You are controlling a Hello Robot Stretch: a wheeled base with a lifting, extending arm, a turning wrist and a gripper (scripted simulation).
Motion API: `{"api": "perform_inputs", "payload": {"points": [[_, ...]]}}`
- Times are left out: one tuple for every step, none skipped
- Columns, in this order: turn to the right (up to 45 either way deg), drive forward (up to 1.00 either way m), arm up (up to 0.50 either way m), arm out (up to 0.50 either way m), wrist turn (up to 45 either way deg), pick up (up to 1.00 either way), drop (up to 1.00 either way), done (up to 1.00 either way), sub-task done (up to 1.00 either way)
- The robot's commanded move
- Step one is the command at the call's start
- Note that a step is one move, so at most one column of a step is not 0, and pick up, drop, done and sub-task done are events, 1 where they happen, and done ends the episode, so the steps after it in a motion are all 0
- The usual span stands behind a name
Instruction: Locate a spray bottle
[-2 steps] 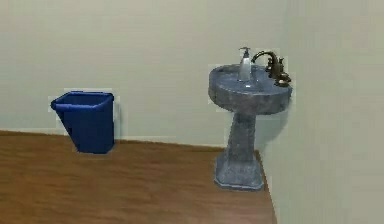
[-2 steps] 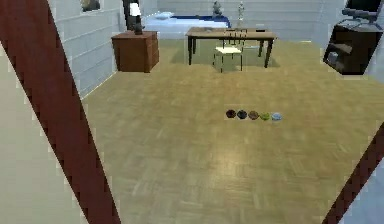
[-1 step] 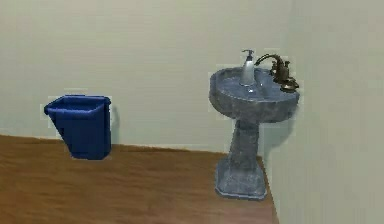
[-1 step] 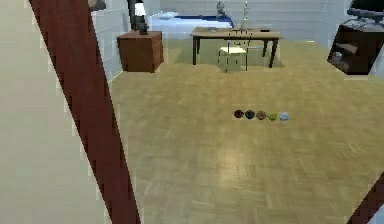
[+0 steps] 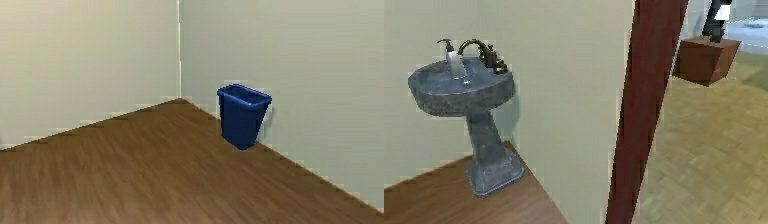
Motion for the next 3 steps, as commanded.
{"api": "perform_inputs", "payload": {"points": [[-33.0,0.0,0.0,0.0,0.0,0.0,0.0,0.0,0.0],[-3.0,0.0,0.0,0.0,0.0,0.0,0.0,0.0,0.0],[0.0,0.5,0.0,0.0,0.0,0.0,0.0,0.0,0.0]]}}
